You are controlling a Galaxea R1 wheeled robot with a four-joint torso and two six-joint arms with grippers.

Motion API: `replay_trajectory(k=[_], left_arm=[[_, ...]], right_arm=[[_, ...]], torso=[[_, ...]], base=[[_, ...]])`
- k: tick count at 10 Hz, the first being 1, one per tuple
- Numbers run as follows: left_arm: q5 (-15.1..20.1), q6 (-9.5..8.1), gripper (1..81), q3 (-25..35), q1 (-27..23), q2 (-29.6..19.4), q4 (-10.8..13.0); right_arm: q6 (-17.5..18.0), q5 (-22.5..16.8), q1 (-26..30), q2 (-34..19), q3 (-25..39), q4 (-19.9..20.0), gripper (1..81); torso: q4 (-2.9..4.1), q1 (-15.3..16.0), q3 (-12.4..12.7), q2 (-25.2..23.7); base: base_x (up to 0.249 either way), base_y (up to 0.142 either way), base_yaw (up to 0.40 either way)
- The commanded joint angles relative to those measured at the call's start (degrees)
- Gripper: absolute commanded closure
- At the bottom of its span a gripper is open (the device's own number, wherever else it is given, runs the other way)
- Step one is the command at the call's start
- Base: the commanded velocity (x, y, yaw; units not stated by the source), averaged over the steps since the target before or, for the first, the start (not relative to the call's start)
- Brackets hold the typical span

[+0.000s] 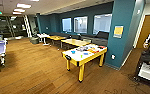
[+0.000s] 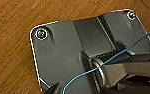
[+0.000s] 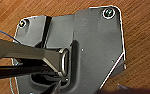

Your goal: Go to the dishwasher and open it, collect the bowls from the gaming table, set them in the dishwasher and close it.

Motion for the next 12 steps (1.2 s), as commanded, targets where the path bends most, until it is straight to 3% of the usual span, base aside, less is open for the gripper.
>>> replay_trajectory(k=[1,12], left_arm=[[2.83,0.27,1.0,-0.09,-2.9,-0.28,0.07],[2.83,0.27,1.0,-0.09,-2.9,-0.46,-0.19]], right_arm=[[-0.21,-2.34,2.66,-0.19,-0.09,0.0,1.0],[-0.21,-2.42,3.01,-0.1,-0.09,-0.09,1.0]], torso=[[0.0,0.0,0.0,0.0],[0.0,0.0,0.0,0.0]], base=[[0.119,0.0,0.0],[0.12,0.011,0.0]])
